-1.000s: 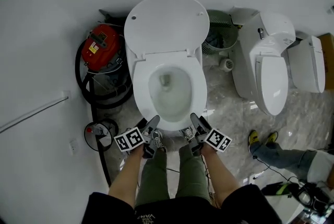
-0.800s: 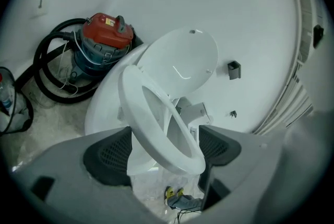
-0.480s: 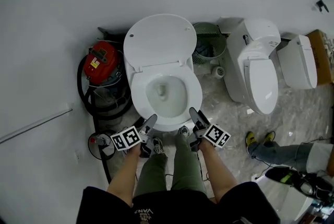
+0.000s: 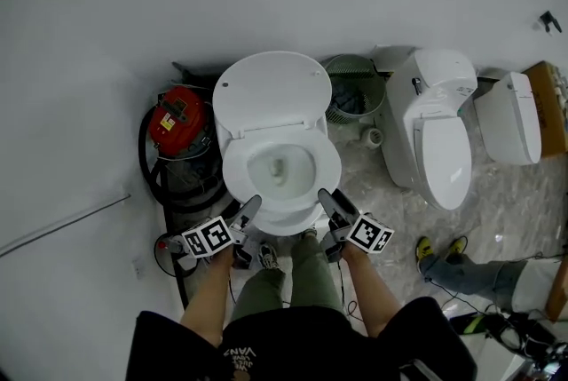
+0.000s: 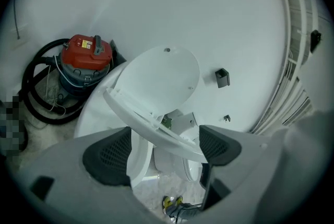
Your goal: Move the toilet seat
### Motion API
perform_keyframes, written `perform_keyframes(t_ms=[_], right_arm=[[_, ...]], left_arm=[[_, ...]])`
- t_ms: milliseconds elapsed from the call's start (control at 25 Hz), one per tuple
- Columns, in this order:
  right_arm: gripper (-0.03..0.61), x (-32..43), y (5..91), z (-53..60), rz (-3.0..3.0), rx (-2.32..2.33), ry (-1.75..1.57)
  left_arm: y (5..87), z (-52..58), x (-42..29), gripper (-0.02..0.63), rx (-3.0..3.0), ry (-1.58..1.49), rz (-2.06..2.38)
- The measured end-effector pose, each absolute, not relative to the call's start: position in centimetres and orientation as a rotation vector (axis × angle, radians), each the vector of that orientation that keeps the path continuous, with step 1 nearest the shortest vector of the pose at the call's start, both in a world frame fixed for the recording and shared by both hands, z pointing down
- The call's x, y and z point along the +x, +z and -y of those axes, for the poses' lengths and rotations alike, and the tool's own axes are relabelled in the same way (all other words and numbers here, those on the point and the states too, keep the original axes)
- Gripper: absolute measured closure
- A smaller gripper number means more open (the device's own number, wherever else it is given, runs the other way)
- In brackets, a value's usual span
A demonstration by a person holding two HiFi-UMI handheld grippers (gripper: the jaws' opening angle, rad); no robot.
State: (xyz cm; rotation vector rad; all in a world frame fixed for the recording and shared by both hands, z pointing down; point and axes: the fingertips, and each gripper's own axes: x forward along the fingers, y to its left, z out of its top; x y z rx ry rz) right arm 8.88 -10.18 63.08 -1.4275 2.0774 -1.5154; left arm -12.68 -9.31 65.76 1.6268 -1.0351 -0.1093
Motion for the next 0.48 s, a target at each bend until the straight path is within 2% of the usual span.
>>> perform_keyframes(t_ms=[480], right_arm=[[0.242, 7.9, 57.9, 17.2, -2.276, -1.251, -1.460]], left_arm=[[60.6, 16.4, -13.9, 0.216, 1.657, -0.290, 1.144]])
